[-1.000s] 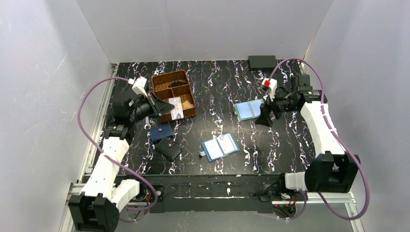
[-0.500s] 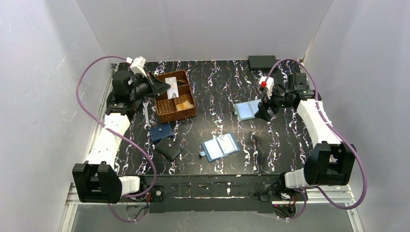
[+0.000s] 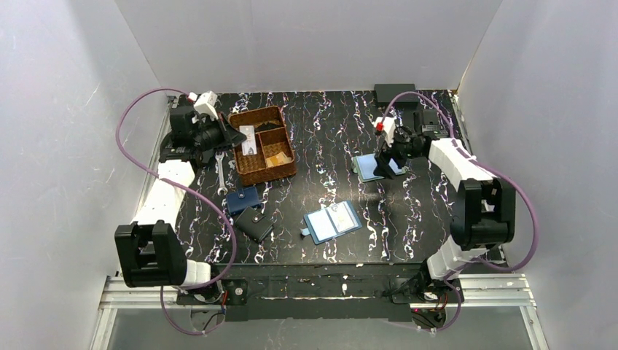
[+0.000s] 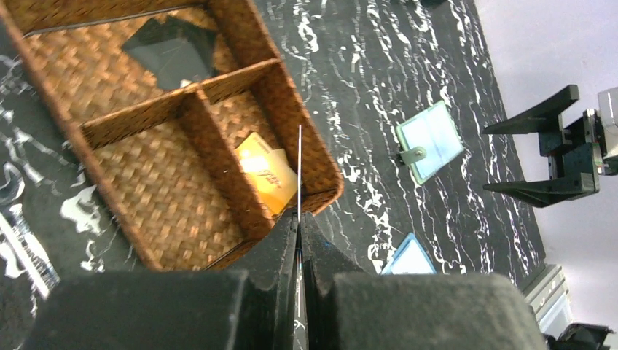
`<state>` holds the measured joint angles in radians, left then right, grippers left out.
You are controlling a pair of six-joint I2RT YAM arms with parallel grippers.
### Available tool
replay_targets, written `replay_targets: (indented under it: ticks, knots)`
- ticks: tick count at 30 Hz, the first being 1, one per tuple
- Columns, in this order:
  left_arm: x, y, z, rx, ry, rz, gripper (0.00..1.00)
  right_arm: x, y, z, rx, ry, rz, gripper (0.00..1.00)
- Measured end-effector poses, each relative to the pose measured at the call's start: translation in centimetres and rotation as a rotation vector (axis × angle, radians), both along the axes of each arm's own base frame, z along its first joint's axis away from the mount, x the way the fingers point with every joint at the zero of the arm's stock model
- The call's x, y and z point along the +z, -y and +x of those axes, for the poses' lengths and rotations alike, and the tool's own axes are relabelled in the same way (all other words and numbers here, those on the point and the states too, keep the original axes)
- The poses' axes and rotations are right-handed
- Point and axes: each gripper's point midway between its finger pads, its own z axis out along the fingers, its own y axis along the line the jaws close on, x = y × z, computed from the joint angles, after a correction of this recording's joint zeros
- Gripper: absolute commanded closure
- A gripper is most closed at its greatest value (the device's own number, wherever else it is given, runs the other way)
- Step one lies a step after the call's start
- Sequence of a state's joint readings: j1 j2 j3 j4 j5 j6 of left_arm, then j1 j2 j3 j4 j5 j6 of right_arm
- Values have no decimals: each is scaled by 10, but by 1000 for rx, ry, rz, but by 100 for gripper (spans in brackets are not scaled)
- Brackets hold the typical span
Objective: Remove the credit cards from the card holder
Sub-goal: Place the credit card in the storage box.
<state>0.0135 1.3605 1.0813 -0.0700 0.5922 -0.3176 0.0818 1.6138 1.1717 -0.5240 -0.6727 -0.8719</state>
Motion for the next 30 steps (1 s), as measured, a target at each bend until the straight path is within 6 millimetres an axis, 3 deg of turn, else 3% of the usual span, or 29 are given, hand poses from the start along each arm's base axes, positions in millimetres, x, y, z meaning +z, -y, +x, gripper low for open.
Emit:
replay_targets:
  ticks: [3, 6, 10, 16, 18, 25, 30]
  knots:
    - [-11, -19, 6, 56, -50, -12, 100, 0, -7, 13, 2, -9, -21, 2]
    - [-11, -31, 13, 104, -43, -31, 100, 14, -12, 34, -2, 24, -27, 2]
    - [-27, -35, 27, 117, -66, -48, 100, 25, -11, 44, -23, 51, -28, 2]
    - [-90, -40, 41, 130, -244, -32, 100, 23, -11, 43, -34, 37, -26, 2]
    - [-102, -42, 45, 133, -279, -20, 100, 19, -11, 41, -38, 27, -25, 2]
    - [-108, -44, 52, 155, -281, -12, 99, -9, -9, 21, -84, -43, -7, 2]
    - [-114, -32, 51, 149, -304, -5, 100, 1, -10, 12, -81, -17, 8, 2]
